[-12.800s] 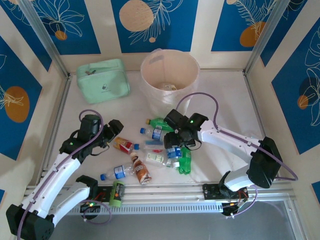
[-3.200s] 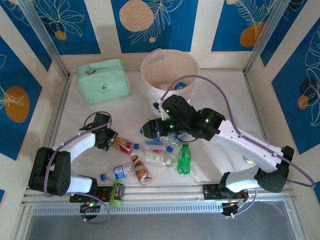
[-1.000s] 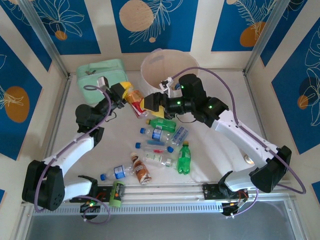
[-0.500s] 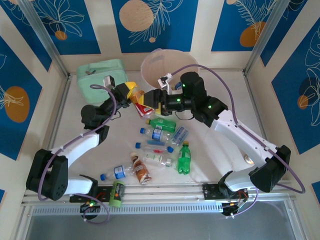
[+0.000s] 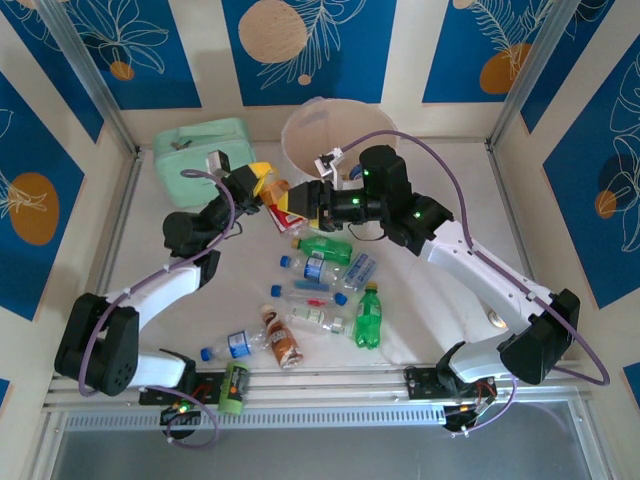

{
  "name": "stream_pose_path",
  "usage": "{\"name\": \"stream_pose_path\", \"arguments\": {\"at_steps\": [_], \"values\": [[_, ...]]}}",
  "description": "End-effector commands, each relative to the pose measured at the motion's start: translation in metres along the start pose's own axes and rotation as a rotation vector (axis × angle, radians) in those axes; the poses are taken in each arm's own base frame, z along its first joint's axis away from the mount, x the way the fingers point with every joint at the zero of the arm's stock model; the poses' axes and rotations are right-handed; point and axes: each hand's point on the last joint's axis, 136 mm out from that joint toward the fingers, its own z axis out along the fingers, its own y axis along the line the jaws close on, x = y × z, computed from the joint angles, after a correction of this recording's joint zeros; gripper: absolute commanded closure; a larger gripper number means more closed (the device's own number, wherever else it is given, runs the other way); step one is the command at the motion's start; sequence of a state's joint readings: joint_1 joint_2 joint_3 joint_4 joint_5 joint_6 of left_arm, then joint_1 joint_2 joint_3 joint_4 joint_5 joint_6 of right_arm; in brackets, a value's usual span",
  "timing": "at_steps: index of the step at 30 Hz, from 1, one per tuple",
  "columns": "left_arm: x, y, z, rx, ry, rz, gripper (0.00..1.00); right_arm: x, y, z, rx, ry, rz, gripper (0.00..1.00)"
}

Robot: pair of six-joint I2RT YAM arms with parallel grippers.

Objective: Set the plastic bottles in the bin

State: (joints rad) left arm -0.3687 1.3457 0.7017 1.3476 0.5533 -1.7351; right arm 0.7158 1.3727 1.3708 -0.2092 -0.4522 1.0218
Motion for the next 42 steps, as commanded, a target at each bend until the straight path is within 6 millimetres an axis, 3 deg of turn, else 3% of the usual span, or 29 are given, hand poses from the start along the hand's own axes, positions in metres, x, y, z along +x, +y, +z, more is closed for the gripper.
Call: {"name": "stream_pose_path", "arguments": {"at_steps": [1, 3, 8, 12, 19, 23, 28, 35, 42], "values": [[0.000, 0.002, 0.001, 0.016, -0.007, 0.025, 0.79, 0.007, 0.008, 0.001, -0.037, 0.027, -0.019, 0.34], [-0.001, 0.006, 0.000, 0.003, -0.013, 0.024, 0.74, 0.006, 0.008, 0.001, -0.035, 0.026, -0.018, 0.37], [-0.003, 0.021, -0.004, -0.048, -0.039, 0.025, 0.24, 0.006, 0.008, 0.000, -0.029, 0.018, -0.021, 0.44], [-0.002, 0.021, -0.004, -0.072, -0.028, 0.050, 0.00, 0.005, 0.005, -0.003, -0.008, 0.007, -0.020, 0.47], [-0.004, 0.031, -0.017, -0.236, -0.027, 0.117, 0.00, -0.008, -0.006, -0.021, 0.081, -0.049, -0.026, 0.50], [-0.012, 0.054, -0.052, -0.549, -0.075, 0.193, 0.00, -0.019, -0.009, -0.037, 0.137, -0.086, -0.040, 0.51], [-0.016, 0.052, -0.098, -0.839, -0.131, 0.326, 0.00, -0.038, 0.001, -0.057, 0.169, -0.142, -0.081, 0.52], [-0.002, 0.069, -0.128, -0.965, -0.093, 0.309, 0.01, -0.075, 0.004, -0.082, 0.239, -0.232, -0.122, 0.51], [0.011, 0.076, -0.149, -1.033, -0.054, 0.310, 0.01, -0.120, -0.015, -0.091, 0.369, -0.285, -0.149, 0.52]]}}
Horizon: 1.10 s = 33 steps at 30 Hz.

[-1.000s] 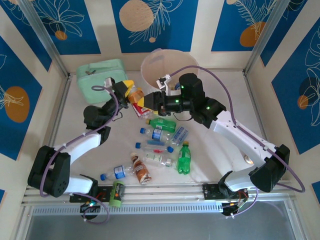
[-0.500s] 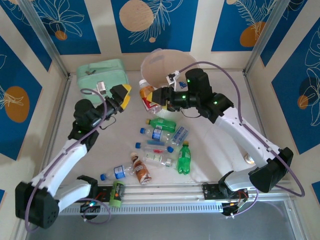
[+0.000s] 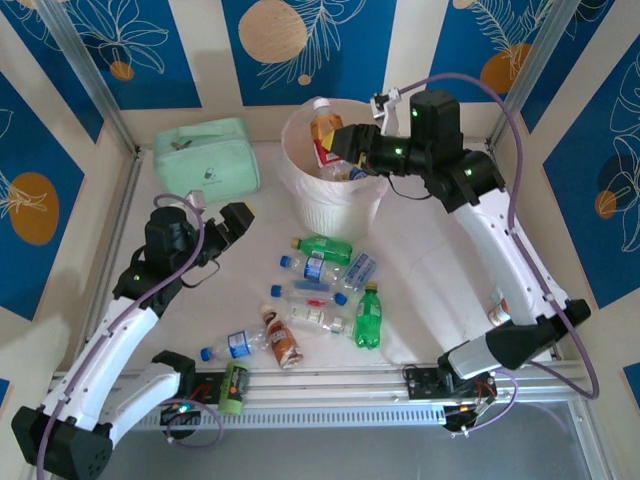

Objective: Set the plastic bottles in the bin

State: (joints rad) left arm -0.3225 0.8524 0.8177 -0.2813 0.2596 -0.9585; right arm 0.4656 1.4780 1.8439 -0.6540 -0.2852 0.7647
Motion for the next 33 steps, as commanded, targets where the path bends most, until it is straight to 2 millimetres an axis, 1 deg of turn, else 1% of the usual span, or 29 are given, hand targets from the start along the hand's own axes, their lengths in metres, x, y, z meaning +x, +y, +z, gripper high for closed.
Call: {"name": "stream_pose_path", "arguments": {"at_steps": [1, 4, 8, 14, 17, 18, 19, 22, 26, 29, 31, 33], "values": [[0.009, 0.017, -0.009, -0.067, 0.019, 0.043, 0.01, -0.009, -0.028, 0.012, 0.113, 0.016, -0.024, 0.52], [0.013, 0.023, -0.013, -0.095, 0.029, 0.053, 0.01, -0.022, -0.042, 0.019, 0.147, 0.010, -0.018, 0.53], [0.020, 0.032, -0.016, -0.124, 0.047, 0.061, 0.01, -0.033, -0.064, 0.030, 0.188, 0.011, -0.007, 0.53], [0.024, 0.040, -0.026, -0.161, 0.045, 0.084, 0.01, -0.039, -0.092, 0.046, 0.254, 0.042, -0.005, 0.50], [0.026, 0.045, -0.027, -0.175, 0.049, 0.087, 0.01, -0.041, -0.102, 0.053, 0.272, 0.054, 0.007, 0.42], [0.027, 0.046, -0.027, -0.178, 0.051, 0.086, 0.01, -0.041, -0.104, 0.055, 0.280, 0.059, 0.009, 0.37], [0.028, 0.048, -0.027, -0.181, 0.053, 0.085, 0.01, -0.042, -0.105, 0.056, 0.284, 0.059, 0.009, 0.32], [0.029, 0.049, -0.026, -0.183, 0.058, 0.087, 0.01, -0.044, -0.107, 0.056, 0.308, 0.056, 0.007, 0.24], [0.029, 0.050, -0.025, -0.187, 0.062, 0.092, 0.00, -0.046, -0.099, 0.047, 0.320, 0.039, -0.013, 0.21], [0.030, 0.050, -0.025, -0.190, 0.065, 0.093, 0.00, -0.047, -0.086, 0.037, 0.323, 0.018, -0.046, 0.19], [0.030, 0.053, -0.025, -0.199, 0.065, 0.090, 0.00, -0.044, -0.075, 0.029, 0.325, 0.008, -0.066, 0.19], [0.030, 0.055, -0.025, -0.209, 0.064, 0.085, 0.01, -0.037, -0.066, 0.020, 0.335, 0.004, -0.089, 0.19]]}}
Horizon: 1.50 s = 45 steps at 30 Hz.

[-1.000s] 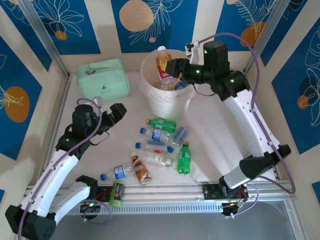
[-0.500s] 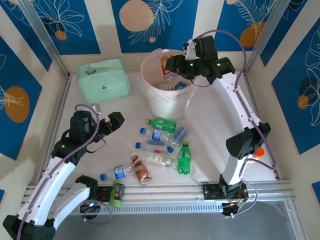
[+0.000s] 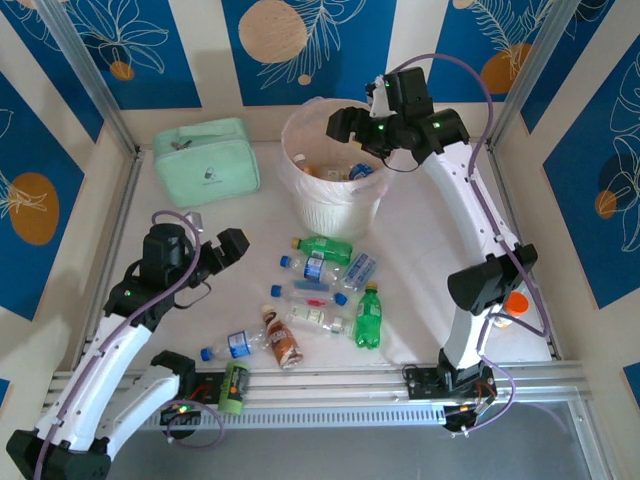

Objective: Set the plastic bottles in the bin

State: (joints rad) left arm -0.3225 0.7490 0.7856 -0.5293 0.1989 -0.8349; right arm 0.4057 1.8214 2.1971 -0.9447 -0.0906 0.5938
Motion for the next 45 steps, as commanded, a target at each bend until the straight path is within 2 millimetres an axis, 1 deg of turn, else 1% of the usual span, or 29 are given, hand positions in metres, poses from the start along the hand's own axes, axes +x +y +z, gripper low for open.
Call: {"name": "stream_pose_path", "arguments": {"at_steps": [1, 3, 5, 8, 10, 13, 16, 19, 21, 22, 24, 28, 30, 36, 39, 42, 45], "values": [[0.002, 0.011, 0.001, -0.043, 0.000, 0.005, 0.01, 0.008, 0.023, -0.044, 0.011, -0.060, -0.078, 0.19], [0.002, 0.011, 0.001, -0.046, -0.002, 0.004, 0.01, 0.024, 0.025, -0.054, 0.048, -0.066, -0.111, 0.20], [0.001, 0.011, 0.001, -0.047, -0.005, 0.006, 0.00, 0.045, 0.024, -0.063, 0.087, -0.062, -0.139, 0.20], [-0.002, 0.009, 0.002, -0.048, -0.007, 0.015, 0.00, 0.087, 0.015, -0.073, 0.138, -0.036, -0.162, 0.21], [-0.004, 0.006, 0.003, -0.045, -0.008, 0.023, 0.00, 0.120, -0.002, -0.077, 0.195, 0.003, -0.151, 0.22], [-0.010, 0.001, 0.005, -0.034, -0.017, 0.026, 0.01, 0.169, -0.033, -0.080, 0.278, 0.073, -0.103, 0.23], [-0.013, -0.003, 0.007, -0.023, -0.020, 0.021, 0.01, 0.218, -0.064, -0.078, 0.350, 0.162, -0.052, 0.22], [-0.015, -0.005, 0.009, -0.015, -0.020, 0.015, 0.01, 0.263, -0.090, -0.071, 0.407, 0.262, 0.003, 0.19], [-0.015, -0.005, 0.010, -0.014, -0.021, 0.010, 0.01, 0.288, -0.106, -0.063, 0.444, 0.321, 0.056, 0.17], [-0.016, -0.005, 0.011, -0.012, -0.023, 0.006, 0.01, 0.298, -0.110, -0.057, 0.447, 0.345, 0.080, 0.17], [-0.015, -0.006, 0.013, -0.007, -0.019, -0.002, 0.01, 0.313, -0.124, -0.048, 0.481, 0.376, 0.115, 0.17], [-0.014, -0.007, 0.015, 0.004, -0.013, -0.015, 0.01, 0.331, -0.150, -0.032, 0.531, 0.447, 0.181, 0.15], [-0.014, -0.007, 0.015, 0.002, -0.011, -0.011, 0.01, 0.340, -0.157, -0.025, 0.536, 0.492, 0.205, 0.15], [-0.014, -0.006, 0.019, 0.001, -0.010, -0.014, 0.01, 0.356, -0.167, -0.012, 0.556, 0.579, 0.219, 0.15], [-0.014, -0.007, 0.022, 0.008, -0.006, -0.023, 0.02, 0.361, -0.173, -0.006, 0.574, 0.609, 0.241, 0.18], [-0.014, -0.007, 0.023, 0.012, -0.005, -0.024, 0.01, 0.366, -0.179, -0.001, 0.593, 0.636, 0.266, 0.23], [-0.014, -0.006, 0.022, 0.008, -0.006, -0.018, 0.01, 0.369, -0.183, 0.001, 0.613, 0.657, 0.285, 0.25]]}}
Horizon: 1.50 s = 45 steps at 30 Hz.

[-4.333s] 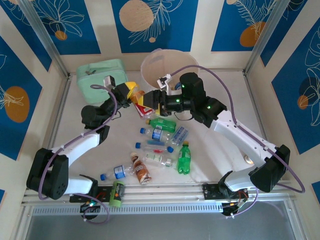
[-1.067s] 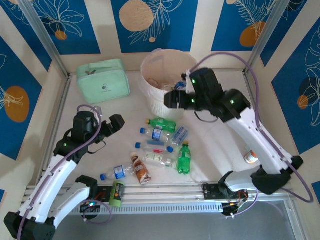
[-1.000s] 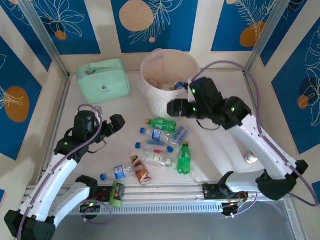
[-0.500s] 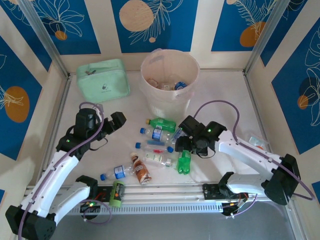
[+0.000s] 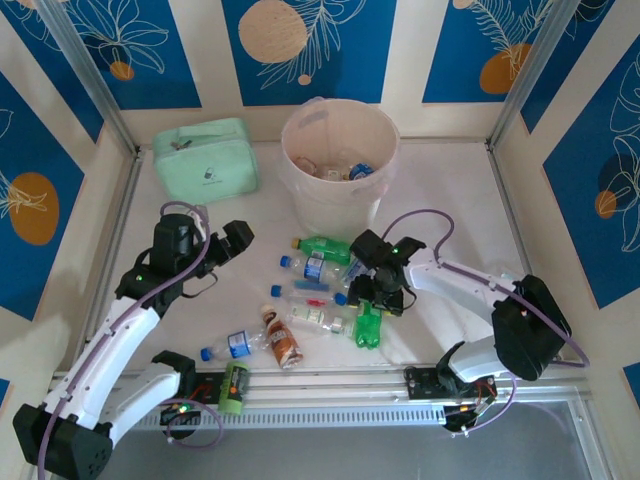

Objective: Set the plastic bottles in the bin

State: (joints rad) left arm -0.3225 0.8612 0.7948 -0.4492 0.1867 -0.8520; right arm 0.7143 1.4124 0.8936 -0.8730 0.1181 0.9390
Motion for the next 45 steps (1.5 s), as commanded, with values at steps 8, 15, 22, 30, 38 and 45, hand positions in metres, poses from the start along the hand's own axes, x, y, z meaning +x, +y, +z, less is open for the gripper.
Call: {"name": "stream_pose_path", "arguments": {"at_steps": [8, 15, 22, 30, 38, 45], "values": [[-0.003, -0.007, -0.002, 0.035, -0.010, 0.001, 0.01, 0.006, -0.007, 0.020, 0.062, 0.112, 0.051, 0.26], [-0.003, -0.007, -0.004, 0.034, -0.015, 0.004, 0.01, 0.006, -0.006, 0.022, 0.065, 0.121, 0.049, 0.34], [-0.005, -0.010, -0.007, 0.042, -0.021, 0.007, 0.01, 0.004, -0.004, -0.001, -0.008, 0.028, 0.019, 0.42], [-0.008, -0.055, -0.012, 0.252, 0.007, 0.016, 0.02, 0.006, 0.066, -0.102, -0.480, -0.202, -0.208, 0.44], [-0.004, -0.152, -0.040, 0.732, 0.134, 0.062, 0.06, 0.023, 0.142, -0.187, -0.873, -0.229, -0.474, 0.45], [0.026, -0.180, -0.039, 0.813, 0.267, 0.164, 0.11, 0.044, 0.176, -0.223, -0.999, -0.211, -0.648, 0.45]]}}
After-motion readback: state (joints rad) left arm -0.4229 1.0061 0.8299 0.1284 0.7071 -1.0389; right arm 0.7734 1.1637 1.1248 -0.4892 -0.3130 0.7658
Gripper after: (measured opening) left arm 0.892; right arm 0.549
